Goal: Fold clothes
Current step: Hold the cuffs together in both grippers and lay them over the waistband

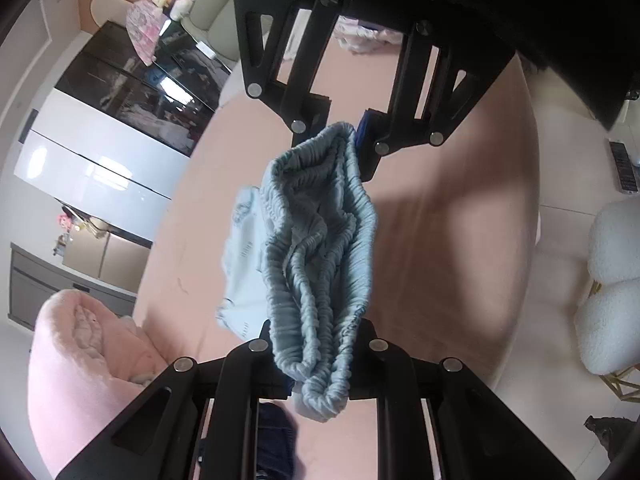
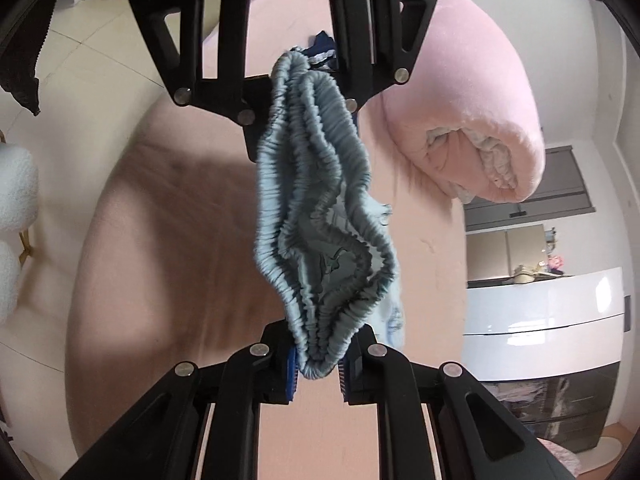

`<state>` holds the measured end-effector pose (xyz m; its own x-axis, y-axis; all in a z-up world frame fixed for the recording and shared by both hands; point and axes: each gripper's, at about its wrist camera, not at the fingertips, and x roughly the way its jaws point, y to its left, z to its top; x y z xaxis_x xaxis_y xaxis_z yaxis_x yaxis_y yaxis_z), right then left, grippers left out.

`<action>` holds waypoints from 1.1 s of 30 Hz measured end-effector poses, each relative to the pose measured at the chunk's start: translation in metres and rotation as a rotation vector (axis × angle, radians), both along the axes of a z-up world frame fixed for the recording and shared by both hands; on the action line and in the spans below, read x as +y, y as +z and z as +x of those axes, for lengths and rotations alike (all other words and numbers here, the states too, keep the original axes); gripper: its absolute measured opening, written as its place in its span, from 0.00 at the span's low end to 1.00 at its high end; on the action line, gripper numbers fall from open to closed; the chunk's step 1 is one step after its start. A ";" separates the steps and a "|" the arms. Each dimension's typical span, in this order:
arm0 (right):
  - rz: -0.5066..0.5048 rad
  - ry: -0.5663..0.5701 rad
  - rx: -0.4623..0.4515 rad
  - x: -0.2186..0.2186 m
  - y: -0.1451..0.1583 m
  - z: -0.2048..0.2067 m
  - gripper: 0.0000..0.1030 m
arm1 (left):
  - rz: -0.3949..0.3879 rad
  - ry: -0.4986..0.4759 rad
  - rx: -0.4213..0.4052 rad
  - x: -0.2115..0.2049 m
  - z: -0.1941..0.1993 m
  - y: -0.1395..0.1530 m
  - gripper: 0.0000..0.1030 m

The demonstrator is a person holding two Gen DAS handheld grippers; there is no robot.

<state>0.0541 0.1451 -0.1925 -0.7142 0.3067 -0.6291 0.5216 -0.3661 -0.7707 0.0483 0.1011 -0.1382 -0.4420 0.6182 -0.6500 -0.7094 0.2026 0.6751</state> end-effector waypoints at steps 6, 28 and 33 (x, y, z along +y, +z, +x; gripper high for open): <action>0.033 -0.015 0.048 0.000 0.020 0.000 0.14 | 0.054 -0.002 0.064 0.006 -0.001 0.017 0.14; -0.007 -0.033 0.094 -0.024 0.060 0.032 0.14 | 0.099 -0.057 0.026 -0.003 0.014 0.054 0.15; -0.022 -0.045 0.075 -0.019 0.050 0.029 0.14 | 0.069 -0.053 0.029 -0.001 0.006 0.043 0.16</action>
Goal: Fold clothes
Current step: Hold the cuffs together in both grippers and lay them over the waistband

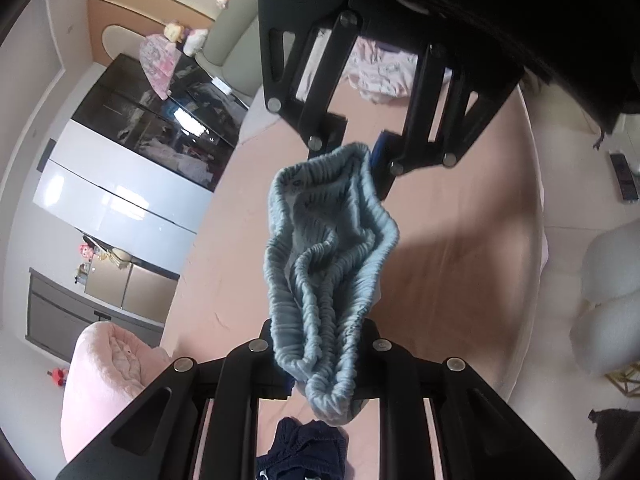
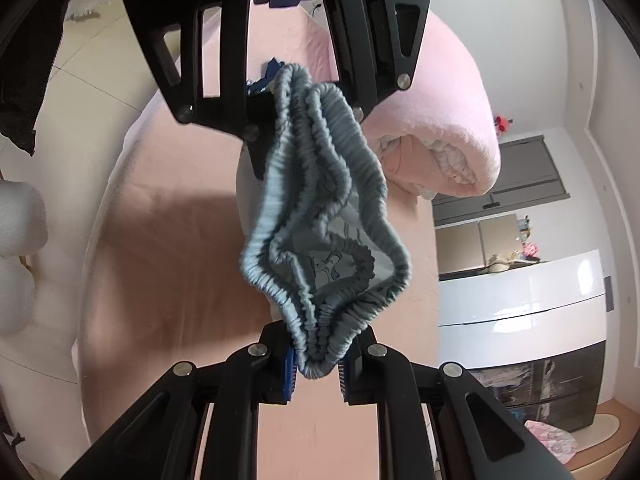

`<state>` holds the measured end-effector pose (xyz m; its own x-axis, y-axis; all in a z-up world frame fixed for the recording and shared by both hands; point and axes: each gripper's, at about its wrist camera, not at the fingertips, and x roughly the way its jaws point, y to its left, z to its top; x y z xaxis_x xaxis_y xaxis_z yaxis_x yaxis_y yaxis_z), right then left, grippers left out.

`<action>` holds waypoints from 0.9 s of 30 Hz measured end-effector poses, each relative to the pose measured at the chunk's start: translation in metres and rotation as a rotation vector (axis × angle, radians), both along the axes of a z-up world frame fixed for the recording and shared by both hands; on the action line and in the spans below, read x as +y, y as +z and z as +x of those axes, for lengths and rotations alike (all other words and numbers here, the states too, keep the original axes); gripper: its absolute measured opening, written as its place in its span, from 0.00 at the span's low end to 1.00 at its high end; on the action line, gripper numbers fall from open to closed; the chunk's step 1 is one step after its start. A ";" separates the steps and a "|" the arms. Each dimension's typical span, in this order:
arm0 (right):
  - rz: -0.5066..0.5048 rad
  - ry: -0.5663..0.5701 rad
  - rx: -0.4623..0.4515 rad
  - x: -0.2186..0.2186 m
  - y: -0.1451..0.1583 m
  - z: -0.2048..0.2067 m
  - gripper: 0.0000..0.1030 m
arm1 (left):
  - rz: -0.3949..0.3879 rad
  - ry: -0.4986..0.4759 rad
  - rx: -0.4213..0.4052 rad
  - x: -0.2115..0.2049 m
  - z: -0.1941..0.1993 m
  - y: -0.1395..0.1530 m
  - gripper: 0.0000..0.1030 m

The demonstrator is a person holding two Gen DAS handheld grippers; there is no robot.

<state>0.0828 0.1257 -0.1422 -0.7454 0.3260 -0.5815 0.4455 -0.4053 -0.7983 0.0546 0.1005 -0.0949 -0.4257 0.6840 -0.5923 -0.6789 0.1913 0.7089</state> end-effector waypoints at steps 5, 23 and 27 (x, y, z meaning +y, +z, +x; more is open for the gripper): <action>-0.040 -0.047 -0.001 0.009 -0.016 -0.018 0.14 | -0.003 0.052 -0.064 0.013 -0.022 -0.008 0.16; -0.058 -0.213 0.080 0.064 -0.041 -0.101 0.14 | 0.068 0.199 -0.256 0.065 -0.089 -0.035 0.16; -0.073 -0.222 0.078 0.080 -0.047 -0.119 0.14 | 0.044 0.269 -0.284 0.072 -0.103 -0.046 0.17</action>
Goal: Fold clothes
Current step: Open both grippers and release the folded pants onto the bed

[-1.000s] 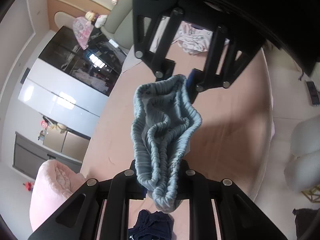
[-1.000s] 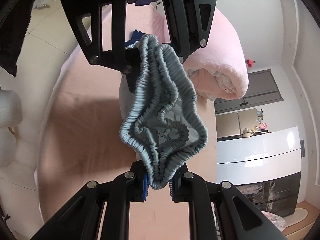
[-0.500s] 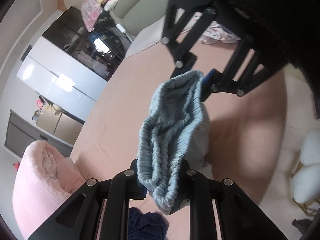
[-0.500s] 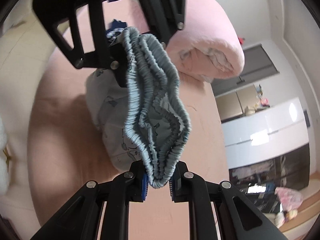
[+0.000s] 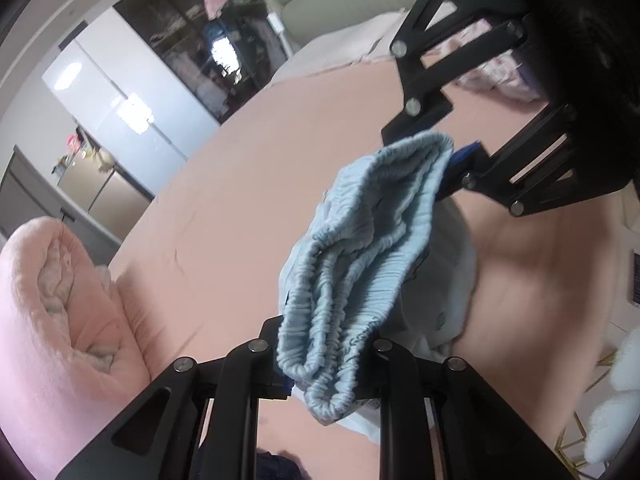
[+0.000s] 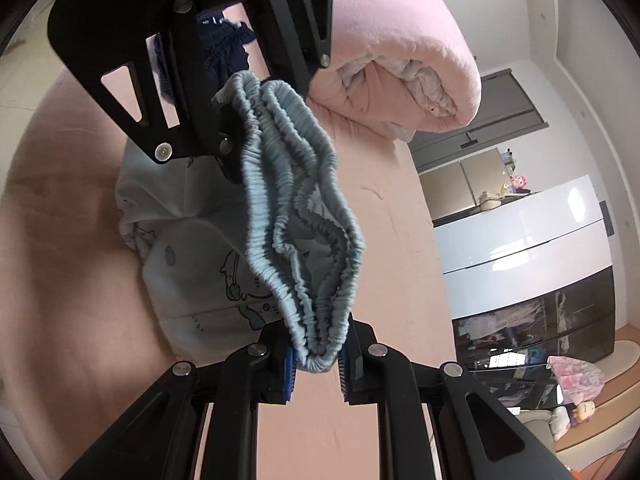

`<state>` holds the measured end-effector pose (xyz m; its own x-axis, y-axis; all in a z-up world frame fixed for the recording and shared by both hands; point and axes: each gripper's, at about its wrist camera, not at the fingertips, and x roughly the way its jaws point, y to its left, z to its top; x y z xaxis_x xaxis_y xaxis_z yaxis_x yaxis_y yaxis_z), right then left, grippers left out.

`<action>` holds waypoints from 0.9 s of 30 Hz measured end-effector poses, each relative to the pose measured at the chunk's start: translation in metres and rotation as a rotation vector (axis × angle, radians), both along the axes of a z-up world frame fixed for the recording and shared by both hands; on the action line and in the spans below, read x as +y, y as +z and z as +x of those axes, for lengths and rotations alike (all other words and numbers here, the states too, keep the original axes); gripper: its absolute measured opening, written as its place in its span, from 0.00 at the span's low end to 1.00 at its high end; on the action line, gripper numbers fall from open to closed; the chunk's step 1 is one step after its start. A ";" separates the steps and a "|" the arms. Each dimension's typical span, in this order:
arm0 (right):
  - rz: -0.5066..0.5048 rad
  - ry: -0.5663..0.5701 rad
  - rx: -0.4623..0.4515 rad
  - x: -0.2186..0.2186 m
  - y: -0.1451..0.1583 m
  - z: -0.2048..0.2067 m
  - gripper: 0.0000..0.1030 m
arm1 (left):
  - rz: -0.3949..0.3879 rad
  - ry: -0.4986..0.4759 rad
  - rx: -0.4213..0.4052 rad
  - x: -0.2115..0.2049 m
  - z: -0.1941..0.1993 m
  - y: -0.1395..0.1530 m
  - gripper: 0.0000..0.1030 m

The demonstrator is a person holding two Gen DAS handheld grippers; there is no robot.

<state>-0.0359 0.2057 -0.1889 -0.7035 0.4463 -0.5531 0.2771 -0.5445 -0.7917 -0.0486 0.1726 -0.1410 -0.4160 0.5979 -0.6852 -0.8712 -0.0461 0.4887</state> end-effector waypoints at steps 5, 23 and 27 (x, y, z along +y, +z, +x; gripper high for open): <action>-0.055 -0.026 -0.025 -0.005 -0.010 -0.009 0.14 | -0.072 0.074 -0.063 0.011 -0.018 -0.013 0.20; -0.351 -0.319 0.041 0.073 0.007 -0.048 0.63 | -0.010 0.366 -0.297 0.008 -0.068 0.007 0.77; -0.478 -0.363 0.034 0.087 0.010 -0.041 0.63 | 0.005 0.386 -0.405 -0.007 -0.066 0.009 0.78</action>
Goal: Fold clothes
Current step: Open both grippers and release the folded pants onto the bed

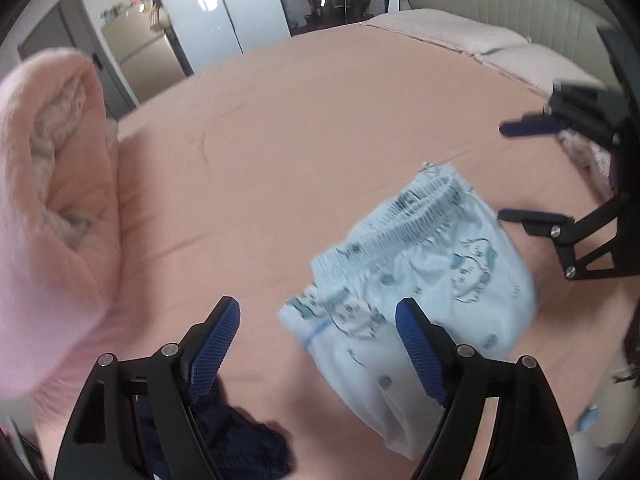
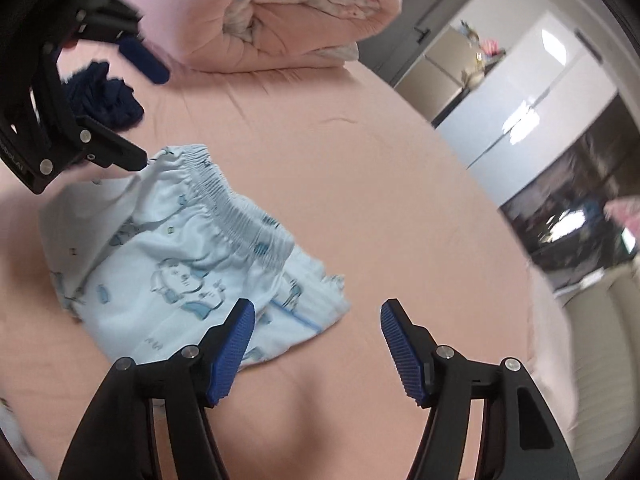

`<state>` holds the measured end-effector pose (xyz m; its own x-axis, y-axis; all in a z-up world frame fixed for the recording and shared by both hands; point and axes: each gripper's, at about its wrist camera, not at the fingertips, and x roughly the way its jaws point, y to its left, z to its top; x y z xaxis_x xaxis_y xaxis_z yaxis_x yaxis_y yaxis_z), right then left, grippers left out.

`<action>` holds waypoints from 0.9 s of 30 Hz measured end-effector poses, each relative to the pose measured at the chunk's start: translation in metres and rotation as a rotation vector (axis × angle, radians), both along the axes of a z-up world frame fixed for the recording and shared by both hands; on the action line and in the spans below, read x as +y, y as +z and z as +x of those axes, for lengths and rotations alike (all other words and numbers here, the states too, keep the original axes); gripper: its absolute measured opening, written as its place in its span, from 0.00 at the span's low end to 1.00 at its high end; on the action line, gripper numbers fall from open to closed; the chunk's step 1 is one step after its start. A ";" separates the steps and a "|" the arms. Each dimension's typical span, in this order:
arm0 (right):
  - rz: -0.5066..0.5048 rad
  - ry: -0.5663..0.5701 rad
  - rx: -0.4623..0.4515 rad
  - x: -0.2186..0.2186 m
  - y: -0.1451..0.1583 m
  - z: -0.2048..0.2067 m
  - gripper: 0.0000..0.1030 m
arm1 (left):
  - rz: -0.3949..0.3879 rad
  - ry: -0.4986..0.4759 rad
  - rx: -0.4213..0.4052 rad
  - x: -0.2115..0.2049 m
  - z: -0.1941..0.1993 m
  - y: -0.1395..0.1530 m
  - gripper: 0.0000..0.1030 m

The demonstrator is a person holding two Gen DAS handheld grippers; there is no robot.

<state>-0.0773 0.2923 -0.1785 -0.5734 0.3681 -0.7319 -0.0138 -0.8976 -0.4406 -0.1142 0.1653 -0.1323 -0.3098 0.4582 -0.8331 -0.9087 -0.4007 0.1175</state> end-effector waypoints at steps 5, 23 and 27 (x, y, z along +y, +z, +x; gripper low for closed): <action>-0.298 -0.077 0.054 0.019 -0.013 0.039 0.63 | 0.065 0.049 -0.068 -0.028 0.012 -0.004 0.78; -0.671 -0.156 0.193 0.015 -0.027 0.069 0.63 | 0.177 0.232 -0.361 -0.046 0.011 -0.047 0.78; -0.533 -0.098 0.130 -0.008 -0.037 0.057 0.63 | 0.106 0.219 -0.291 -0.037 0.017 -0.060 0.78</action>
<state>-0.0206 0.2843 -0.2158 -0.6534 0.0228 -0.7567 -0.1325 -0.9876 0.0846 -0.0969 0.1280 -0.1926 -0.1671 0.4960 -0.8521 -0.7896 -0.5849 -0.1856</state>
